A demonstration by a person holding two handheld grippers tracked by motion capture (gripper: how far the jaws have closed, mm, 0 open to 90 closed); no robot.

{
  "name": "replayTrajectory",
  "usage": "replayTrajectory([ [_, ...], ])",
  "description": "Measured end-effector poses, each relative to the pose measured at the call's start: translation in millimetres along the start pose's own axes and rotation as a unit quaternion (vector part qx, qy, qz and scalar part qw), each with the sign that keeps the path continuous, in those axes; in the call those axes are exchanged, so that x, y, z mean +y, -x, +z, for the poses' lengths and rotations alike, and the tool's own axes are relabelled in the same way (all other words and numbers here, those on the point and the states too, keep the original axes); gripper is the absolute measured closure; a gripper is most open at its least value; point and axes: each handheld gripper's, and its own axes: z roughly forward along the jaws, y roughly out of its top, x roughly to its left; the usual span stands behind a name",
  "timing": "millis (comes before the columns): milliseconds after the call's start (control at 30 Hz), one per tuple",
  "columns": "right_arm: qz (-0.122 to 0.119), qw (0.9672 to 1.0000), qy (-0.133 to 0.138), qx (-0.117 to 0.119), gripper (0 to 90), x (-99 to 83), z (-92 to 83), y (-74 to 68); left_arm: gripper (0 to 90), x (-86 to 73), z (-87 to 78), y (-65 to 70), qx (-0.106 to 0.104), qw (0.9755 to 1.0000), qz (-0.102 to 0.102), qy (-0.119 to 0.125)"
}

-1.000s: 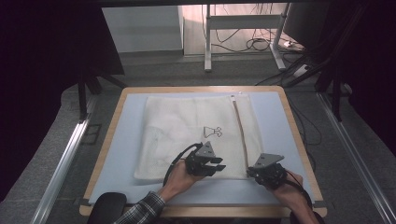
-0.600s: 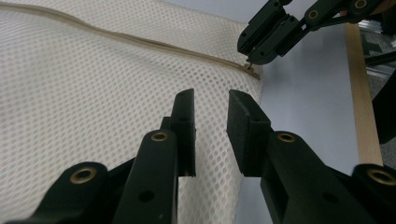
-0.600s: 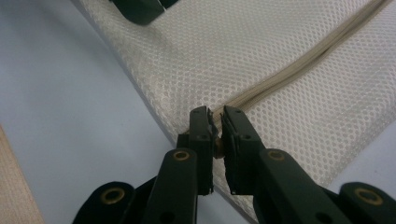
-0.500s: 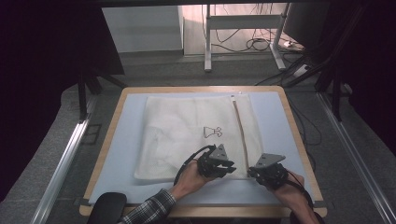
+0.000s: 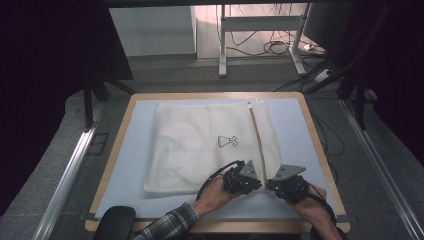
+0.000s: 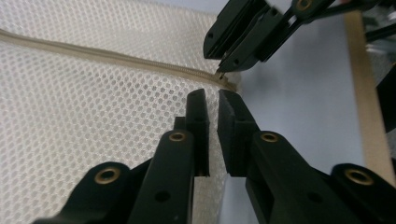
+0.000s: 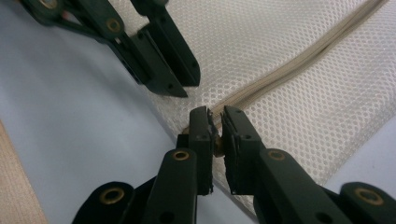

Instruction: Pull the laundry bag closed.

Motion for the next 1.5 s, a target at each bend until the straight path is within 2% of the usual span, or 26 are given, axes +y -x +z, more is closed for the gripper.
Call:
replayTrajectory([
  [67,-0.001,1.0,-0.001,0.0,81.6,0.0,0.0,0.1,85.9,-0.5,2.0,-0.3,0.001,1.0,0.0,-0.004],
  [100,-0.002,1.0,-0.001,0.001,81.9,0.2,0.4,0.0,87.2,-1.7,3.8,-1.6,0.002,0.9999,0.01,-0.012],
  [367,-0.004,1.0,-0.007,0.003,84.4,1.4,1.9,-1.6,90.0,-5.5,4.7,-1.0,0.001,0.9999,0.009,-0.003],
  [633,-0.029,0.9995,-0.011,-0.009,85.5,4.3,3.3,-4.0,90.0,-6.6,4.4,3.0,0.014,0.9996,0.023,-0.004],
  [667,-0.031,0.9994,-0.011,-0.011,85.5,4.9,3.7,-4.2,90.0,-6.6,4.4,2.7,0.013,0.9996,0.023,-0.004],
  [700,-0.033,0.9993,-0.011,-0.012,85.5,5.3,4.3,-3.8,90.0,-6.8,5.5,3.6,0.01,0.9999,0.011,0.005],
  [767,-0.034,0.9992,-0.012,-0.015,85.7,6.1,5.1,-2.5,90.0,-6.7,4.4,1.3,0.007,0.9999,0.016,-0.003],
  [967,-0.03,0.9992,-0.012,-0.023,86.1,9.5,9.6,5.2,90.0,-7.0,4.9,0.4,0.001,1.0,0.006,0.002],
  [1200,-0.022,0.9996,-0.007,-0.016,85.8,12.0,12.8,11.3,90.0,-7.6,4.6,-0.5,0.001,1.0,0.008,0.003],
  [1267,-0.023,0.9995,-0.005,-0.021,85.8,12.7,13.1,12.7,90.0,-7.8,4.6,-0.3,0.002,0.9999,0.011,0.003],
  [1500,-0.01,0.9998,0.001,-0.018,86.0,14.5,14.4,18.2,90.0,-8.0,4.7,-0.7,-0.001,1.0,0.007,0.004],
])
